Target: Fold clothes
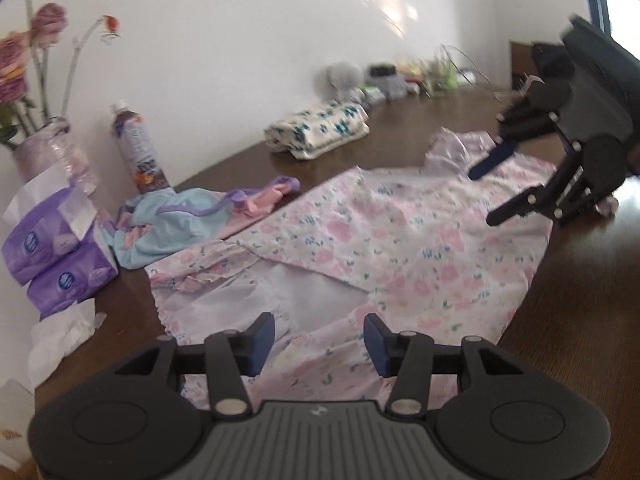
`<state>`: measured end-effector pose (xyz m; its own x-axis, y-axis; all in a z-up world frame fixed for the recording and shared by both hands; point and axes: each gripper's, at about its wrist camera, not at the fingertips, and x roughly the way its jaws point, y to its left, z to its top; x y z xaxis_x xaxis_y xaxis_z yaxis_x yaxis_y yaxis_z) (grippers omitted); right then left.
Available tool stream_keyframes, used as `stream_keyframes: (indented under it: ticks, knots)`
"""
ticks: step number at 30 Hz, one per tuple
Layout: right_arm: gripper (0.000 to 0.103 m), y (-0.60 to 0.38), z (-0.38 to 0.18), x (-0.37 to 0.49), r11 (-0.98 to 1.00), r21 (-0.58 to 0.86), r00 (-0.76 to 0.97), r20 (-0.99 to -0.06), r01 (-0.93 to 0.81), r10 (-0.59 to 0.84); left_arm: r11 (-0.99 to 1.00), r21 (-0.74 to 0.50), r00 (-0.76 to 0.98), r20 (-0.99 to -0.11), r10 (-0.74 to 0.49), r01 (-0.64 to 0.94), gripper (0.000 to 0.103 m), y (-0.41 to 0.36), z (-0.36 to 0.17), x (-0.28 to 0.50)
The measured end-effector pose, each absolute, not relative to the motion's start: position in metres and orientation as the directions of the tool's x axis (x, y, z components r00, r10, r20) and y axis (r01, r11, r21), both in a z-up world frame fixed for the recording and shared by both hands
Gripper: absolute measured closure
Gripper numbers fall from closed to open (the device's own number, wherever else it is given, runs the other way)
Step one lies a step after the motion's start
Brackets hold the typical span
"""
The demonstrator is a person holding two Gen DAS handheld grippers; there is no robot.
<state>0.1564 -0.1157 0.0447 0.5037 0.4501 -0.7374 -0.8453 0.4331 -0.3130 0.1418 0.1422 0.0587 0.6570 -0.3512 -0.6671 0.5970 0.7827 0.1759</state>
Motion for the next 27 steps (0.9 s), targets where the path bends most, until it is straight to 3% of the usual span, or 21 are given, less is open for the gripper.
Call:
stream_keyframes:
  ticks: [5,7,8,9,10,12,15,21,25,27]
  knots:
    - [0.055,-0.100,0.038,0.179,0.324,-0.259,0.383,-0.825,-0.910,0.416,0.708,0.138,0.546,-0.742,-0.389,0.693,0.056,0.145,0.052,0.161]
    - [0.062,-0.101,0.037,0.185,0.318,-0.214,0.338,-0.845,-0.924,0.415,0.692,0.109,0.509,-0.760,-0.405,0.713,0.059,0.148,0.047,0.165]
    - [0.074,-0.102,0.038,0.187,0.311,-0.195,0.318,-0.850,-0.930,0.419,0.685,0.094,0.490,-0.768,-0.412,0.723,0.064,0.149,0.045,0.167]
    - [0.086,-0.103,0.039,0.187,0.310,-0.180,0.305,-0.853,-0.933,0.424,0.680,0.084,0.478,-0.773,-0.417,0.728,0.077,0.150,0.044,0.169]
    - [0.088,-0.105,0.041,0.186,0.317,-0.175,0.306,-0.849,-0.932,0.431,0.682,0.081,0.479,-0.771,-0.419,0.727,0.087,0.152,0.044,0.167]
    - [0.099,-0.109,0.046,0.182,0.332,-0.181,0.321,-0.838,-0.926,0.440,0.687,0.080,0.490,-0.760,-0.427,0.722,0.095,0.156,0.047,0.162]
    - [0.100,-0.115,0.056,0.164,0.338,-0.208,0.355,-0.811,-0.918,0.465,0.695,0.088,0.519,-0.733,-0.440,0.714,0.099,0.160,0.053,0.150]
    - [0.100,-0.122,0.072,0.115,0.318,-0.275,0.408,-0.758,-0.907,0.508,0.703,0.166,0.596,-0.680,-0.427,0.692,0.100,0.158,0.065,0.105]
    - [0.100,-0.121,0.071,0.108,0.354,-0.340,0.482,-0.731,-0.871,0.483,0.732,0.242,0.659,-0.664,-0.353,0.636,0.077,0.153,0.068,0.094]
    - [0.097,-0.124,0.070,0.113,0.414,-0.306,0.493,-0.720,-0.857,0.489,0.771,0.243,0.687,-0.653,-0.319,0.589,0.072,0.154,0.070,0.098]
